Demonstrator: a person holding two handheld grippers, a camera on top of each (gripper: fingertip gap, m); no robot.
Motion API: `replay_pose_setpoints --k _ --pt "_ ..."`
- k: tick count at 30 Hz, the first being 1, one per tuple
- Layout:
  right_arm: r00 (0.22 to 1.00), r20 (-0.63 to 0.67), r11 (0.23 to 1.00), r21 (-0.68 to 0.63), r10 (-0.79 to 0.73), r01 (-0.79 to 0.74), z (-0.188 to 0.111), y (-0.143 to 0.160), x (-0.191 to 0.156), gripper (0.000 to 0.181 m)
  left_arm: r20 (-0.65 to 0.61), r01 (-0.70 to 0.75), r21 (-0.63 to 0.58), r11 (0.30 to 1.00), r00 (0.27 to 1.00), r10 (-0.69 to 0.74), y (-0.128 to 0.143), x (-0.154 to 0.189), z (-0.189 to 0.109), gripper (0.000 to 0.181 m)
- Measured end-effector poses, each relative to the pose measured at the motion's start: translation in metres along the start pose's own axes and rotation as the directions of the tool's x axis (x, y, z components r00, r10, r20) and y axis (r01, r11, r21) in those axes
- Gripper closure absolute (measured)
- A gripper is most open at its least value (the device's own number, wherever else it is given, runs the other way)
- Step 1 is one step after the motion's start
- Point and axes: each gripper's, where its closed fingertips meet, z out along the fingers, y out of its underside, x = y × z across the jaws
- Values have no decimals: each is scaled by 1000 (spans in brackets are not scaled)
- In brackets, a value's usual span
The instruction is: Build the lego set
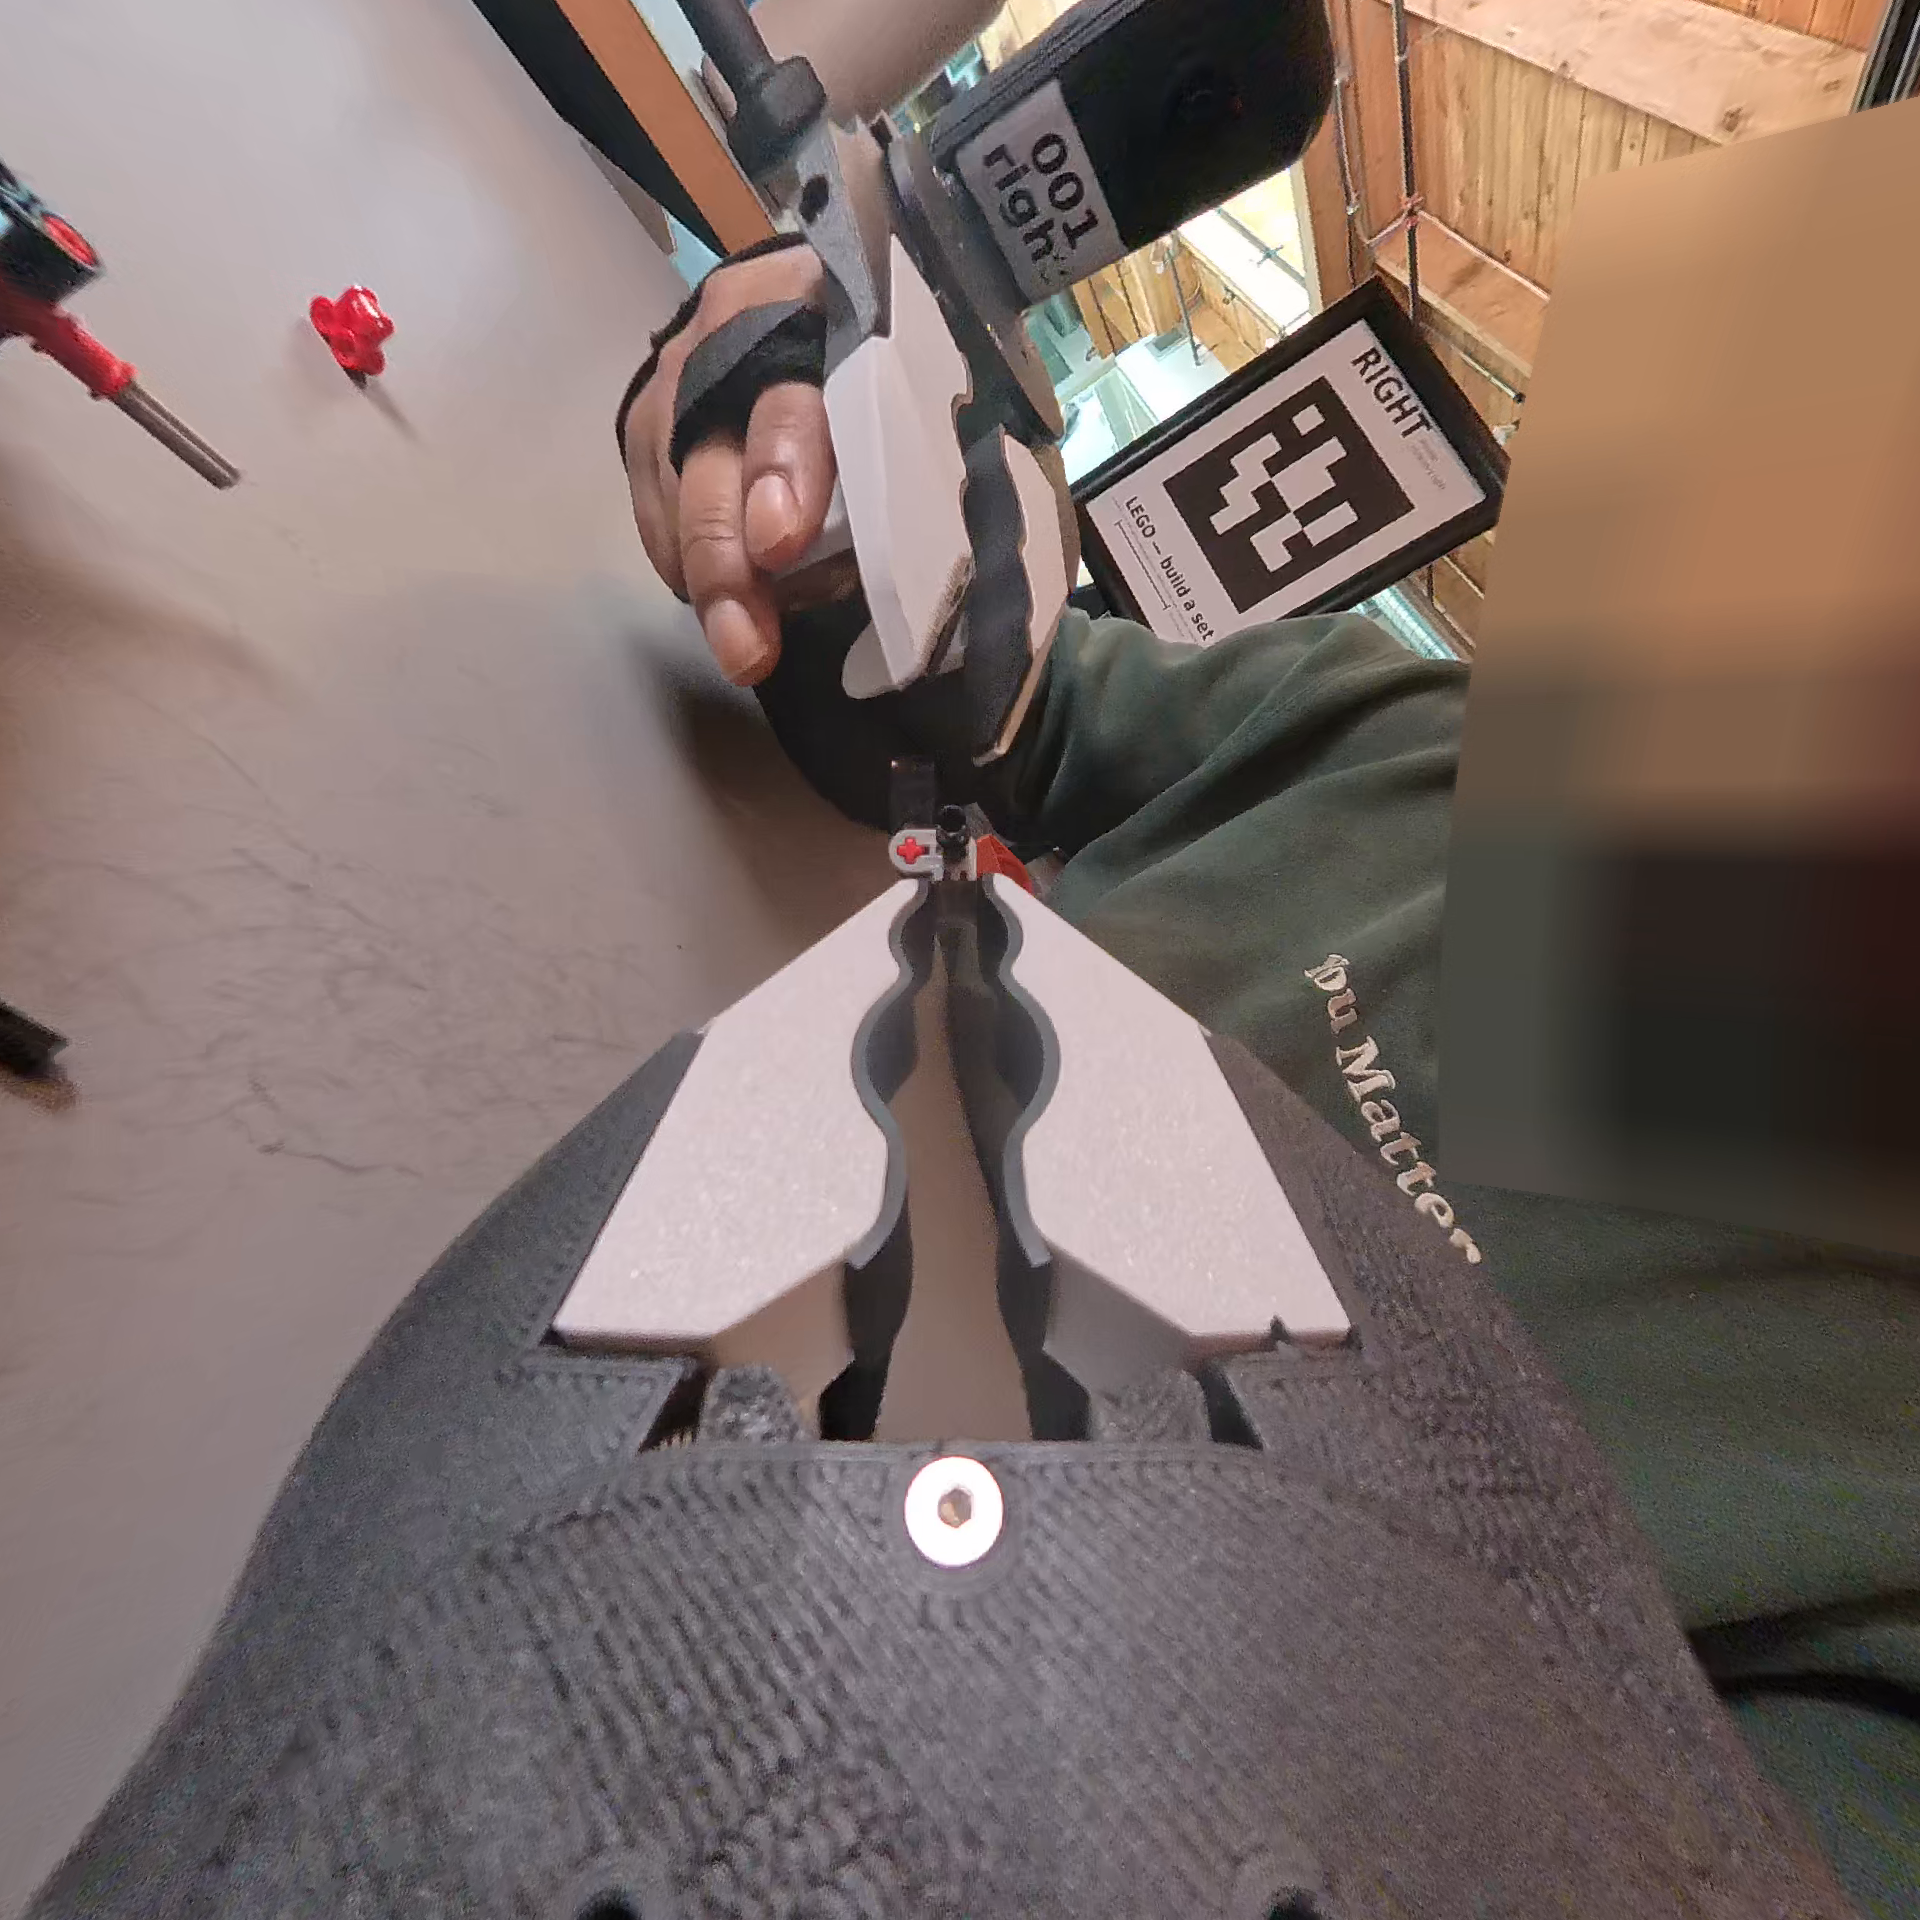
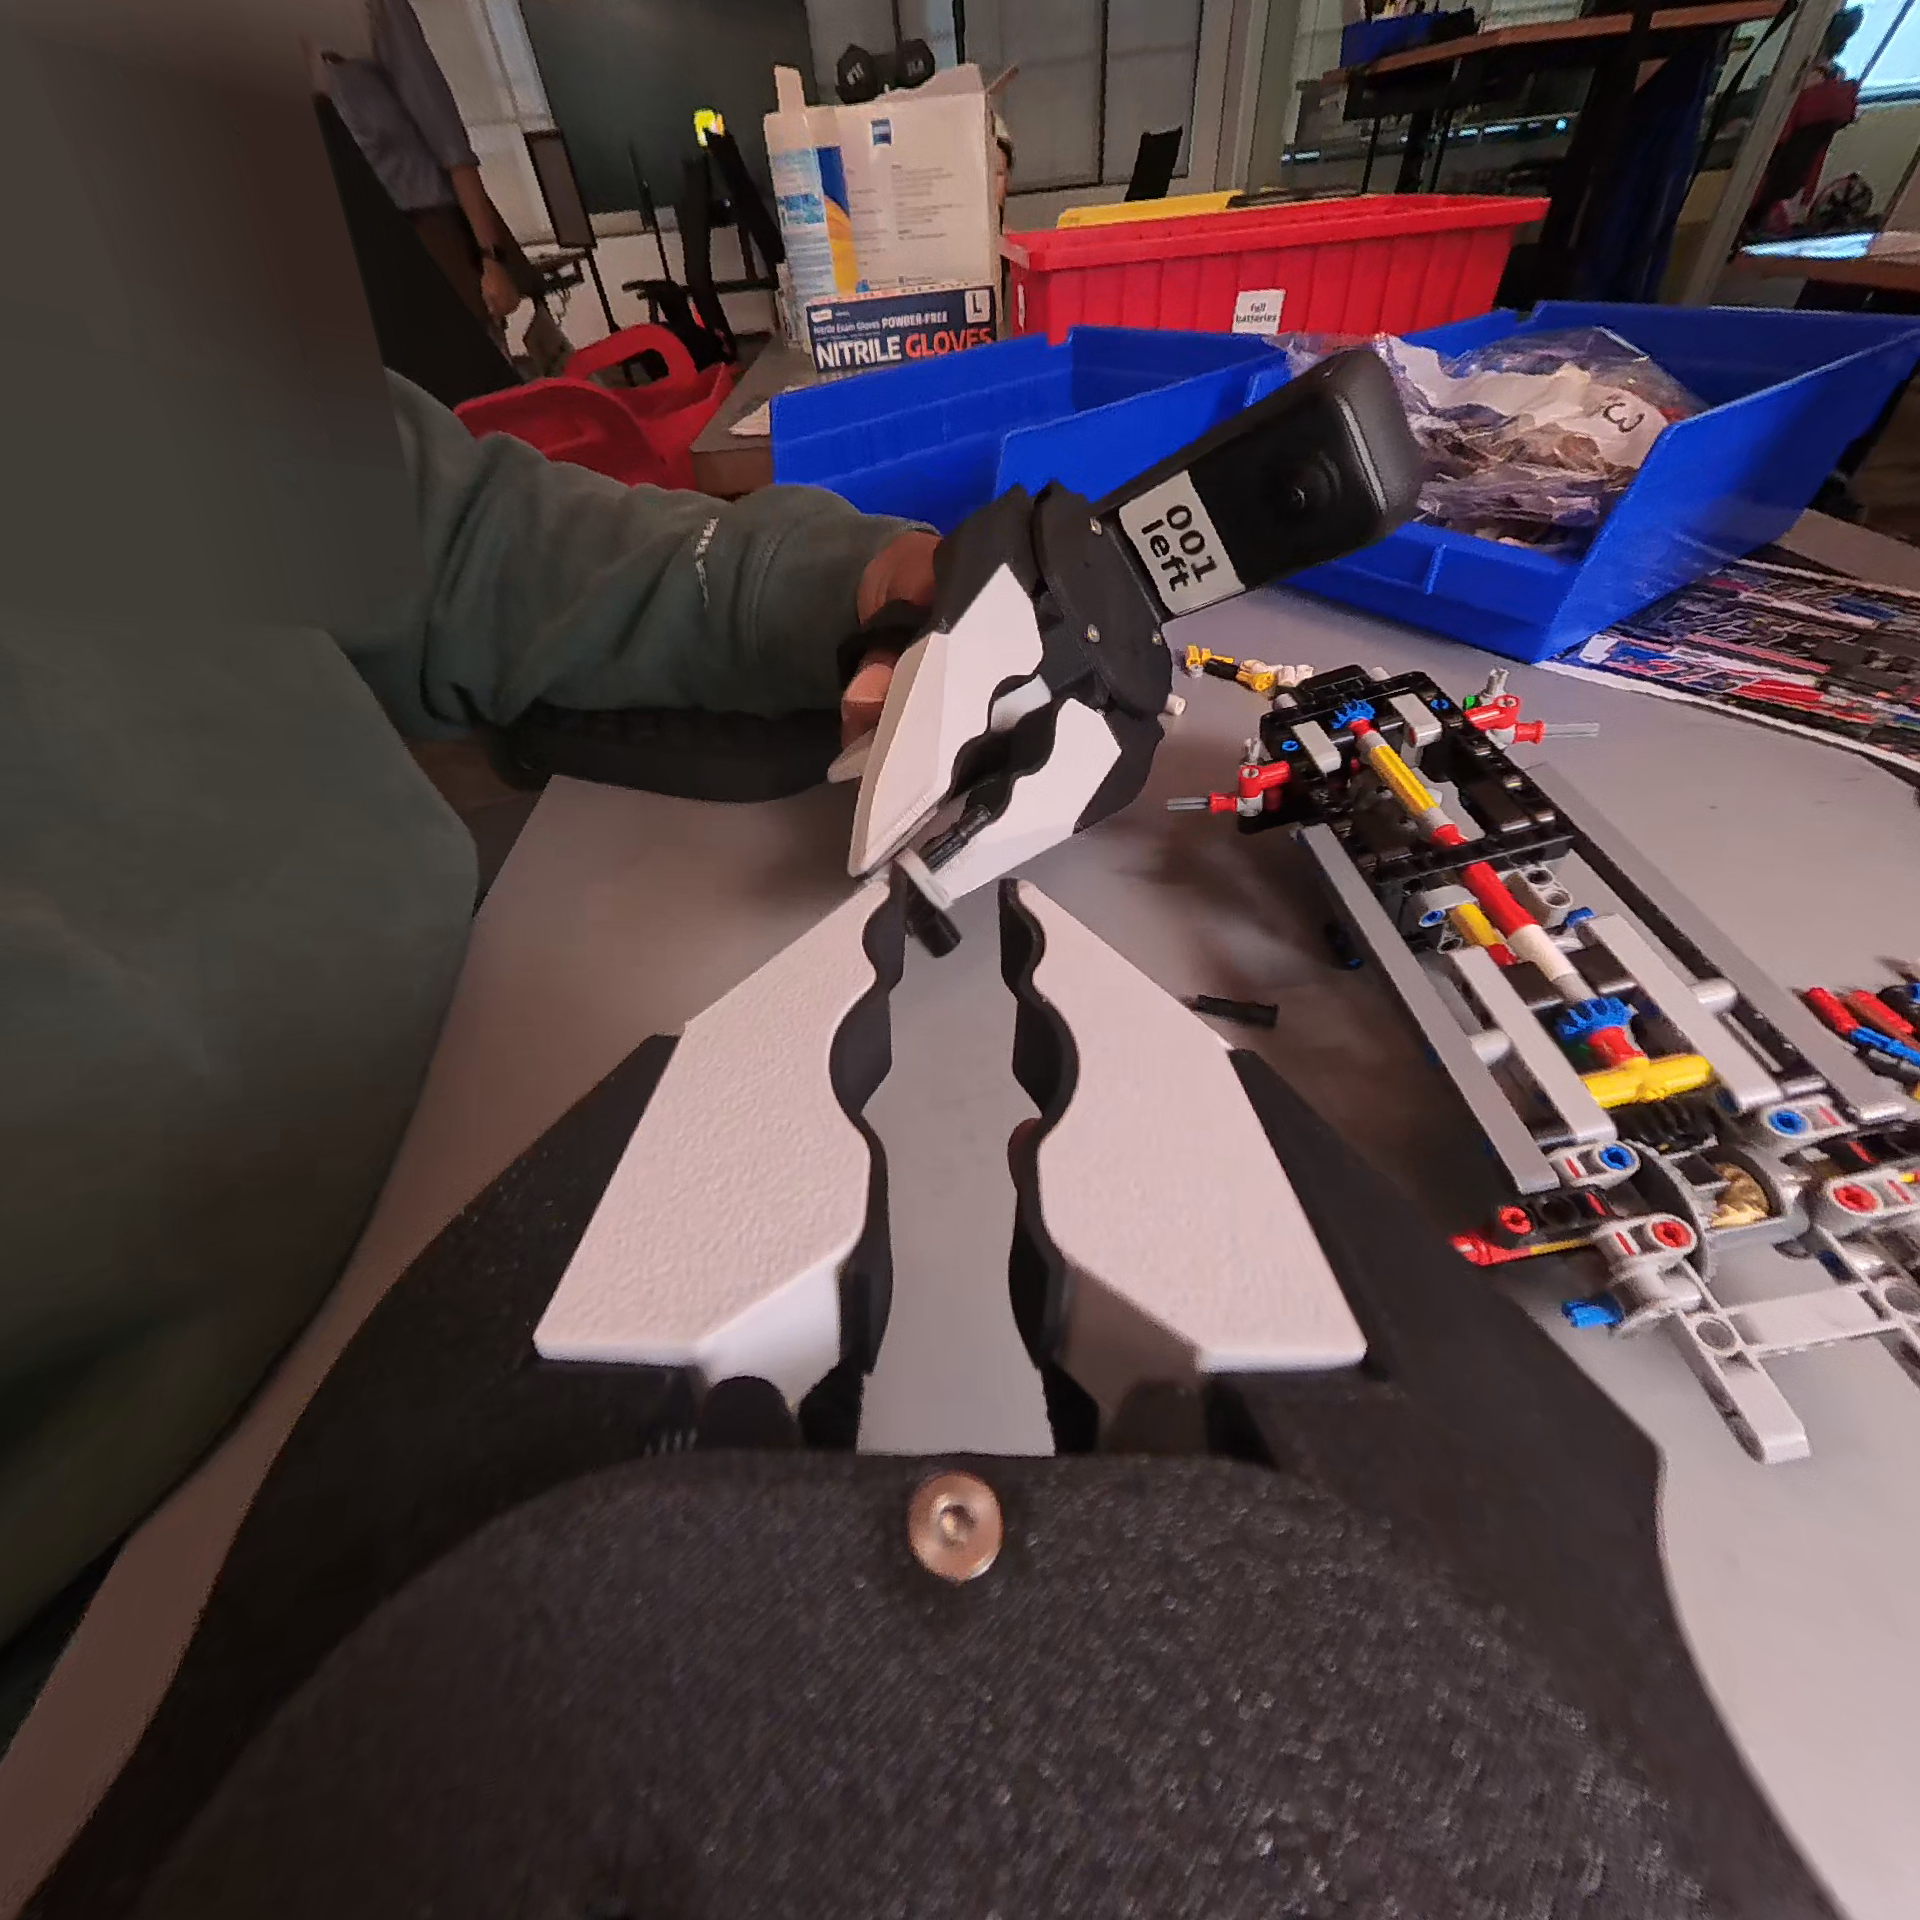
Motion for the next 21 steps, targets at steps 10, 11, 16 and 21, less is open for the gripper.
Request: replay_pose_setpoints --k 10,11,16,21 --pt "997 45 988 -139 -66 71 13 19 -18 166 91 -30 -151 988 995 44 26 -13 20 175" --pt "998 56 986 -163 -9 18 13 23 -18 166 118 -41 -169 985 991 61 29 -15 21 175" --pt "965 123 951 -234 233 -200 17 38 -23 169 188 -91 -232 968 973 136 35 -21 24 175" --pt "925 153 928 -198 348 -316 23 33 -23 179 199 -120 -219 968 966 165 32 -19 19 175"
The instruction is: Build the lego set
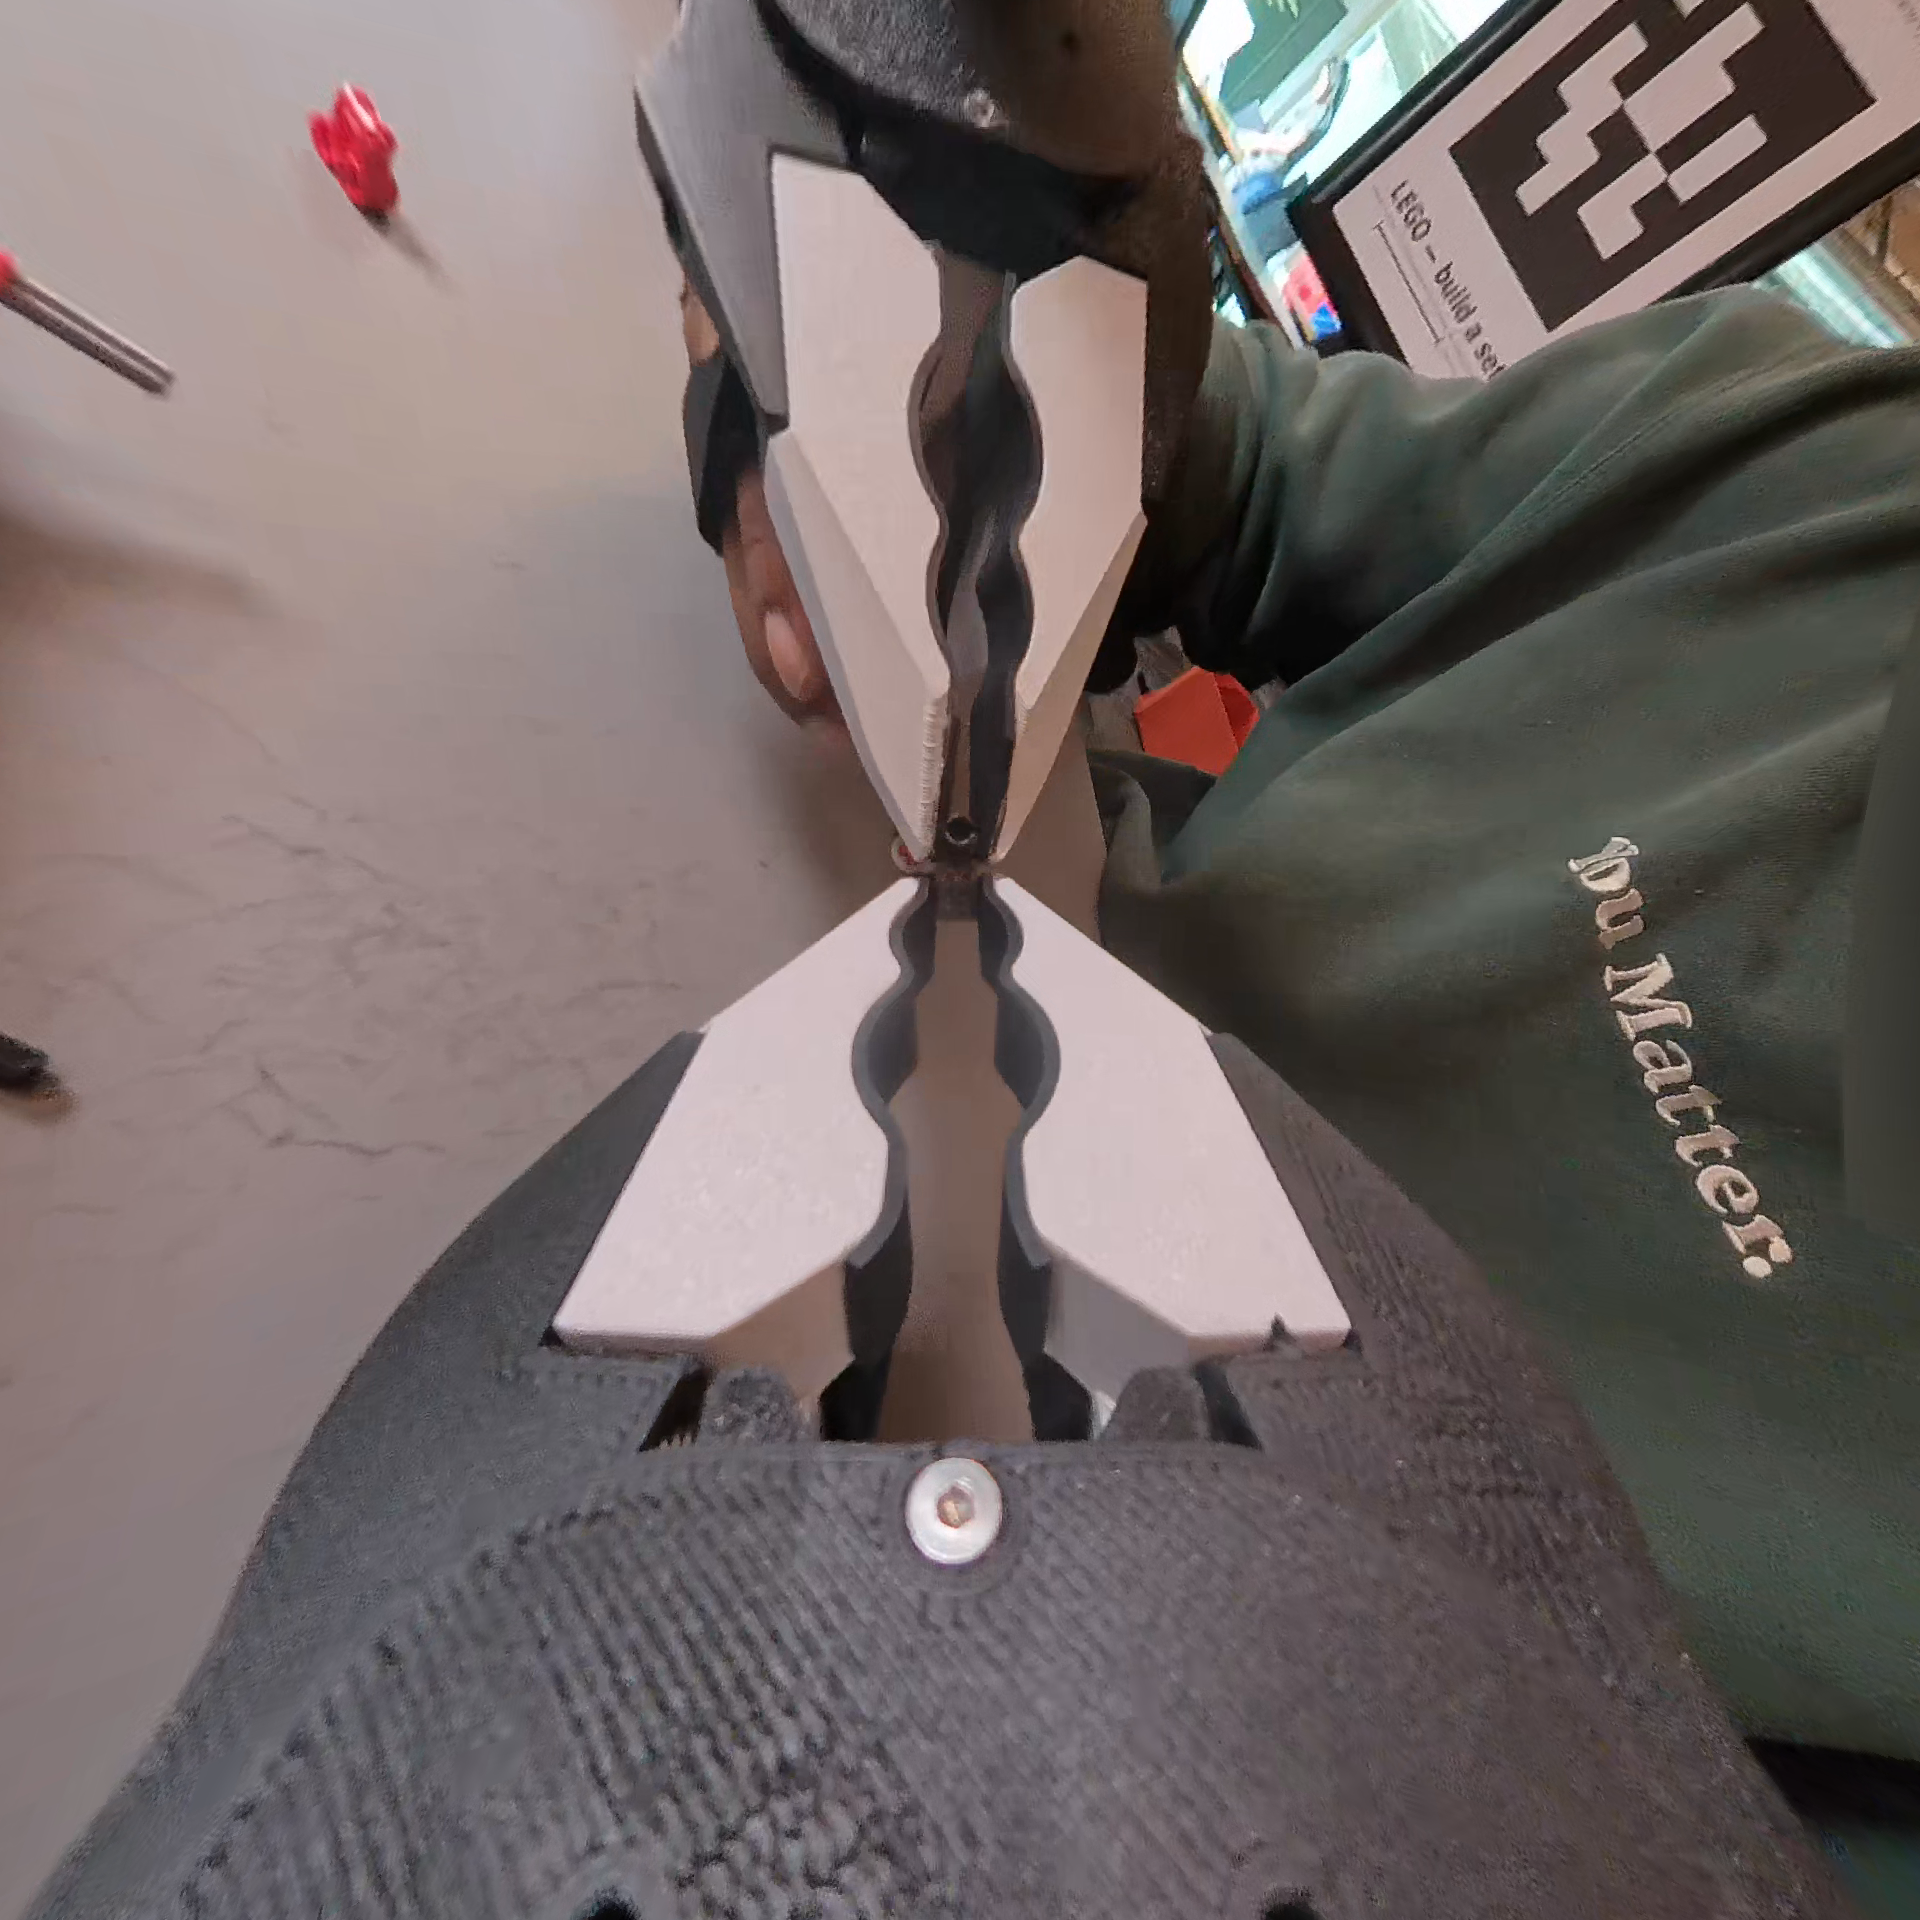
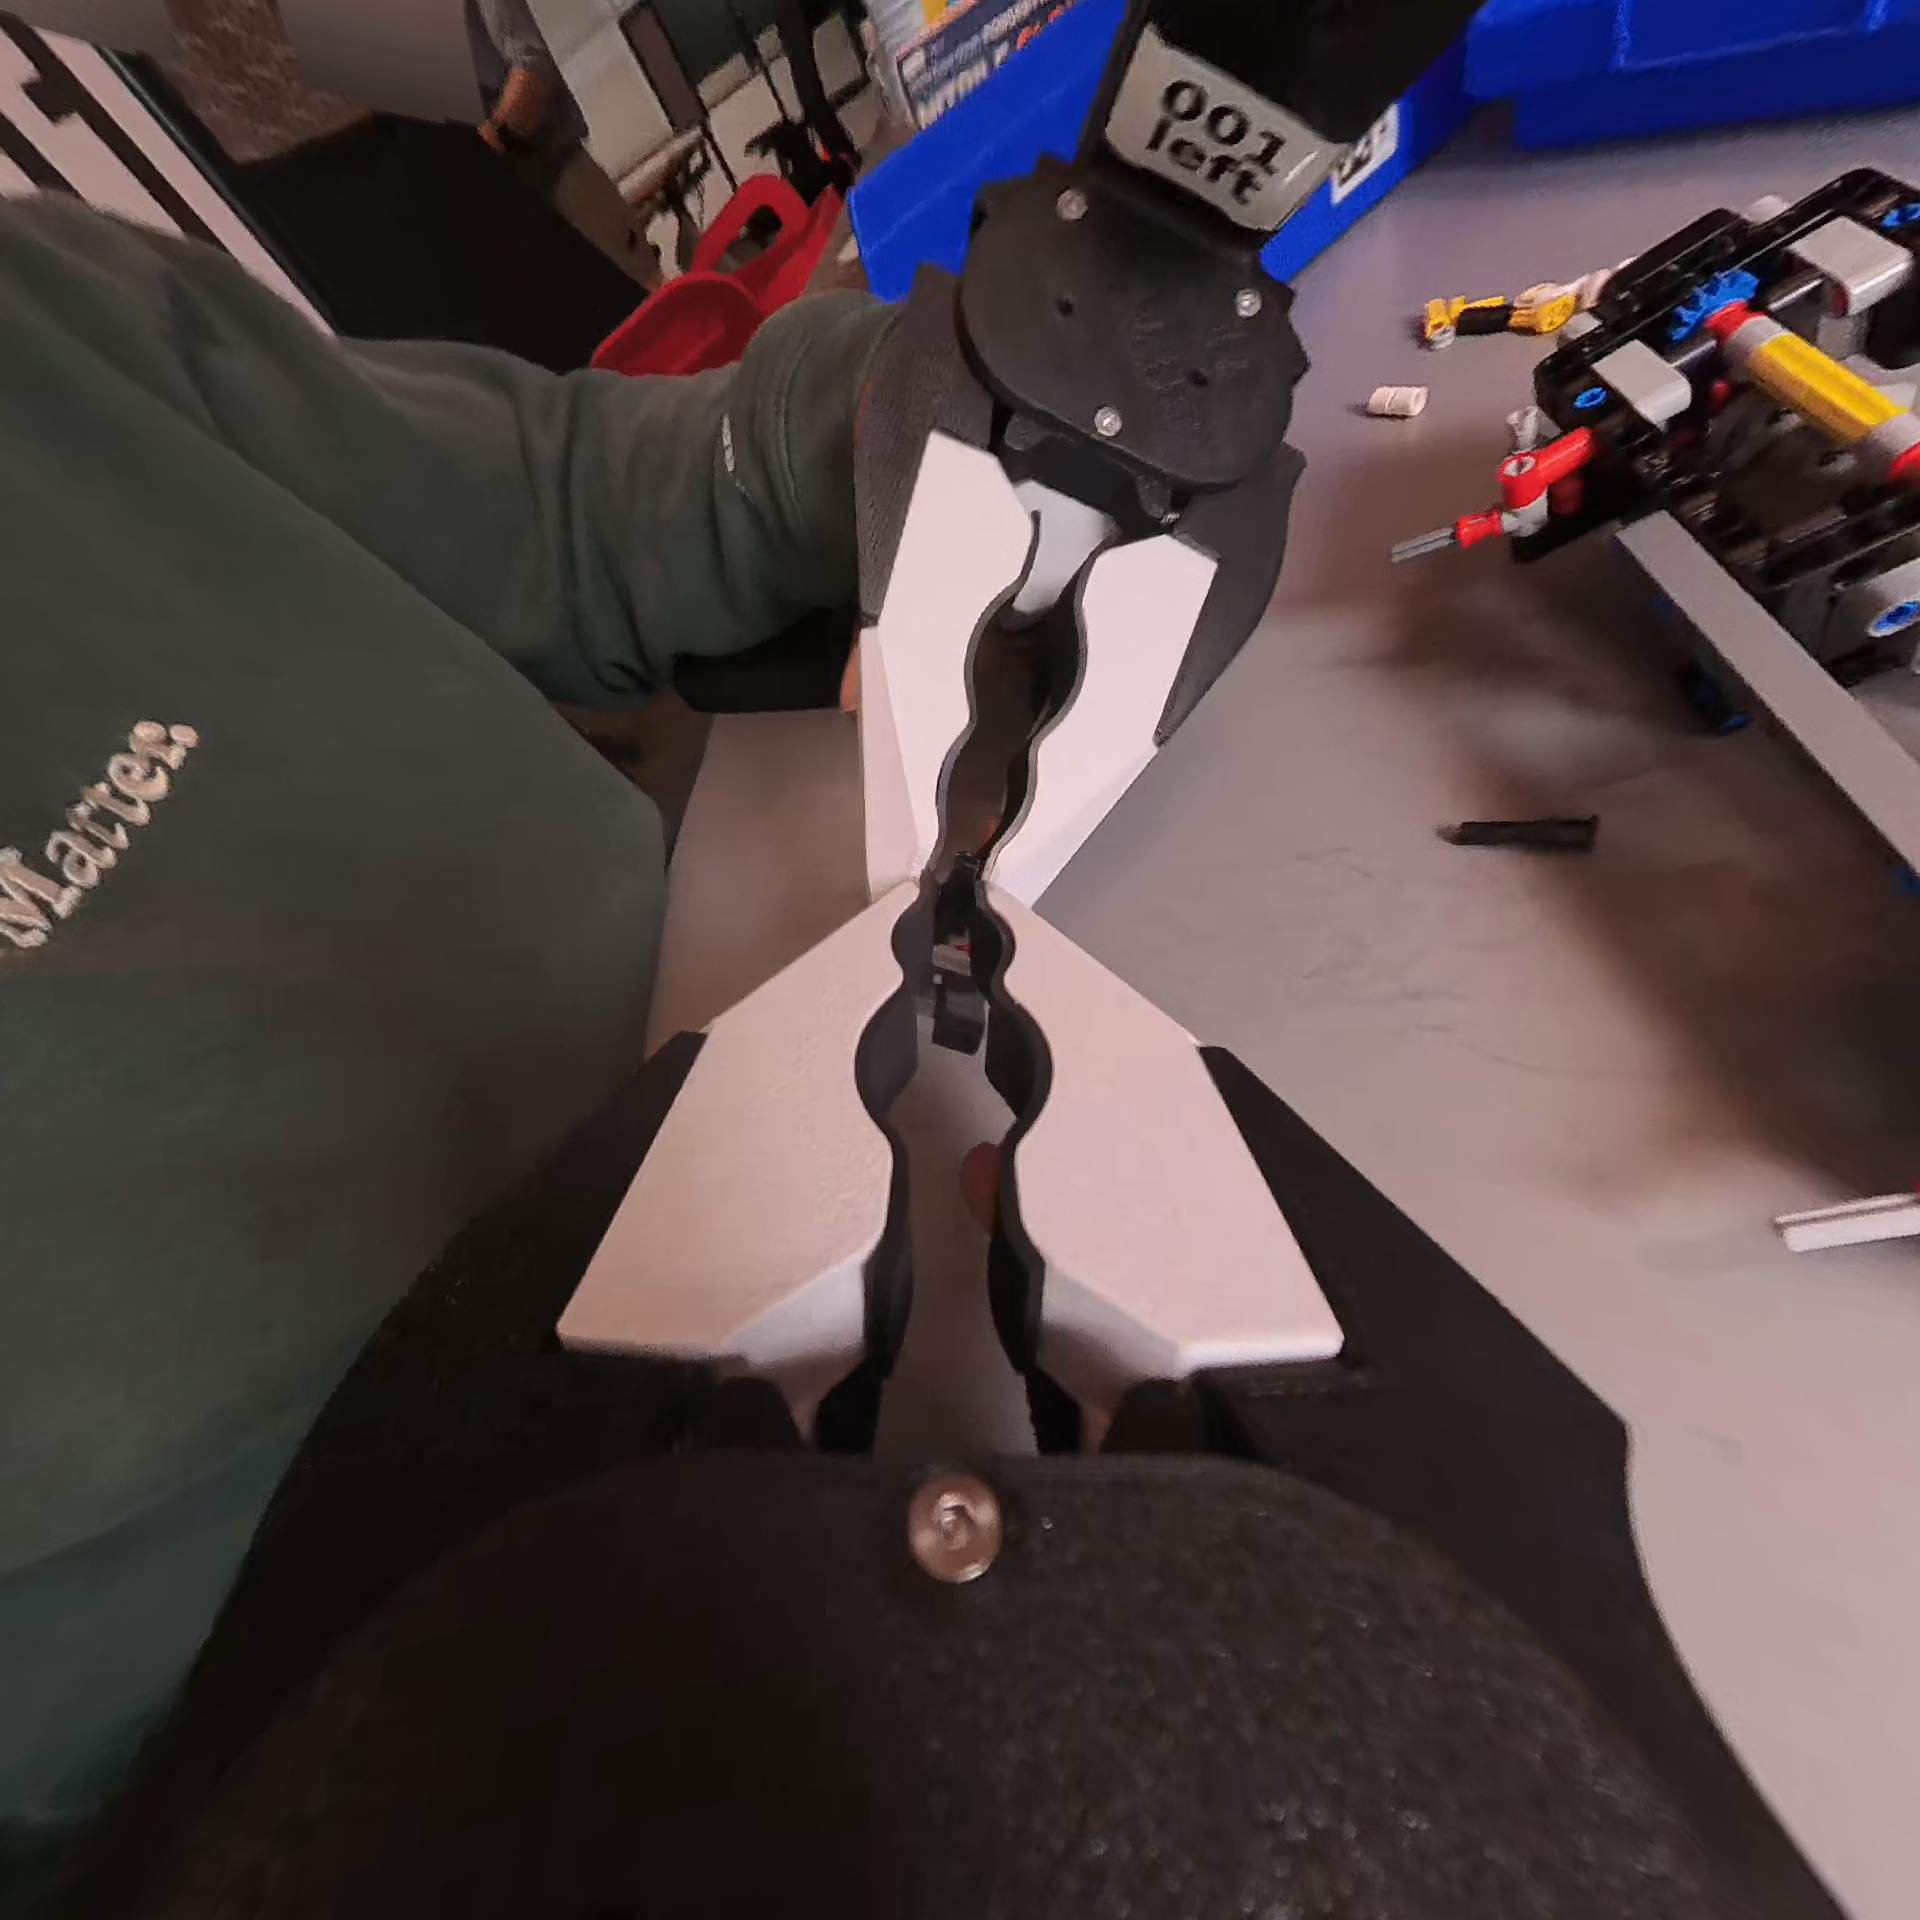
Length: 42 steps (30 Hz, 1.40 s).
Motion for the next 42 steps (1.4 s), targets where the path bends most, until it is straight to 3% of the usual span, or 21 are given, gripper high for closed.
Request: replay_pose_setpoints --k 4,8,17,27,42 --pt "983 59 962 208 171 -180 -14 -30 9 180 38 -84 178 980 996 78 -27 2 -18 171" --pt "968 81 904 345 237 -251 -27 -48 19 180 81 -108 328 939 993 86 -49 1 -33 172" --pt "973 47 849 480 227 -221 -30 -64 24 180 107 -108 423 900 992 69 -62 0 -38 175" --pt "980 22 877 442 197 -186 -27 -59 24 181 119 -111 327 939 990 76 -53 -1 -35 174" --pt "983 33 883 435 179 -175 -24 -57 22 181 17 -44 333 942 999 40 -49 0 -31 174"
